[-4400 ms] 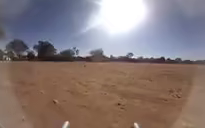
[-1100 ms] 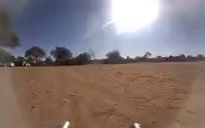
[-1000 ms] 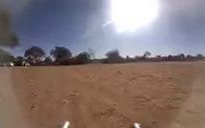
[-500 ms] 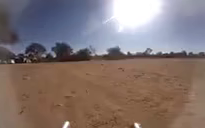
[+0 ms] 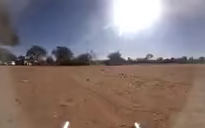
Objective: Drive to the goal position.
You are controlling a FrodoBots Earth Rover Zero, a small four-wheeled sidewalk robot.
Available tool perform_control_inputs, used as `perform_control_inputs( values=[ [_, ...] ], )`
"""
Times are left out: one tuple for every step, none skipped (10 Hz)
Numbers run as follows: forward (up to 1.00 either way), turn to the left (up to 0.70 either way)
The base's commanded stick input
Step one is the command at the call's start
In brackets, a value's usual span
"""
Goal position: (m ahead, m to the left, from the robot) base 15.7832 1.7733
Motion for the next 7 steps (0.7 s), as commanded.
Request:
perform_control_inputs(
  values=[
    [0.5, 0.0],
    [0.5, 0.0],
    [0.5, 0.0],
    [0.5, 0.0],
    [0.5, 0.0],
    [0.5, 0.0],
    [0.5, 0.0]
  ],
)
